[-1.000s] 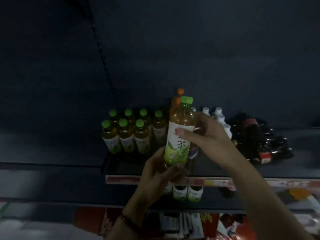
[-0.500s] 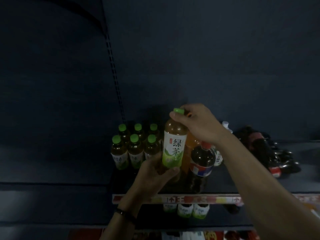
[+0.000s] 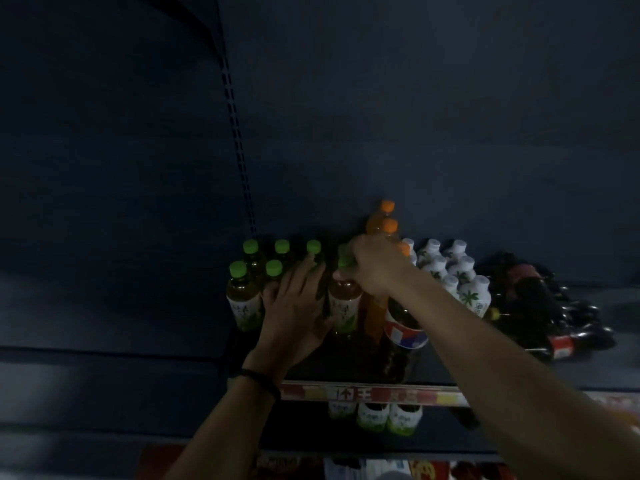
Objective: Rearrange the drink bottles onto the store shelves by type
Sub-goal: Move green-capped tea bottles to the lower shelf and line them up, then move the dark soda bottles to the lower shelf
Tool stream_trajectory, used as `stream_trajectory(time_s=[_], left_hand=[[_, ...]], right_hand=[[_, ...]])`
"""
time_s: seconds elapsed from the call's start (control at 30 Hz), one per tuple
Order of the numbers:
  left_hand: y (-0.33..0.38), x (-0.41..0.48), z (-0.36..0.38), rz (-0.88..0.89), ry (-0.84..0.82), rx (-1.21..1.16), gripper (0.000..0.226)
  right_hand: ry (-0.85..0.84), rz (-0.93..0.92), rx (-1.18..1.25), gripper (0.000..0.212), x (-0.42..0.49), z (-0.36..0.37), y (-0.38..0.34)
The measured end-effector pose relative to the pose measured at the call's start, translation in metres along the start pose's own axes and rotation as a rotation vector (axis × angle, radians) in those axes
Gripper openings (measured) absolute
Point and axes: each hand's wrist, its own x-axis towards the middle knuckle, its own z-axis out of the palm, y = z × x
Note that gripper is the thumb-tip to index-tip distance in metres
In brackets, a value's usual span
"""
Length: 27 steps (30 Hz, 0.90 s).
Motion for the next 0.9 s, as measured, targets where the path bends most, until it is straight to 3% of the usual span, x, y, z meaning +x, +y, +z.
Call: stream_trajectory(time_s=[0.47, 0.57, 0.7, 0.73, 0.8, 0.9], left_hand=[[0.016, -0.005, 0.018, -0.132, 0.027, -0.133, 0.095], [0.02, -0.011, 0.017, -0.132, 0.104, -0.161, 0.095], [0.055, -0.037, 0.029, -0.15, 0.409, -0.363, 0.083], [0.07, -0.045, 0.033, -0.166, 0.4, -0.457, 0.078], [0.101, -0.055, 0.038, -0.247, 0.226, -0.649, 0.079], [0.127, -0.059, 0.059, -0.284, -0.011, -0.737, 0.1]], right_hand=[[-0.047, -0.001, -0.051, 0.034, 0.0, 0.004, -0.002], [0.202, -0.048, 0.07, 0.039, -0.023, -0.018, 0.011], [0.599, -0.055, 0.2, 0.021, -0.088, -0.034, 0.045], [0.615, -0.01, 0.205, 0.02, -0.102, -0.032, 0.055], [0.513, 0.08, 0.175, 0.028, -0.114, -0.022, 0.075], [0.303, 0.098, 0.159, 0.034, -0.116, -0.005, 0.088]])
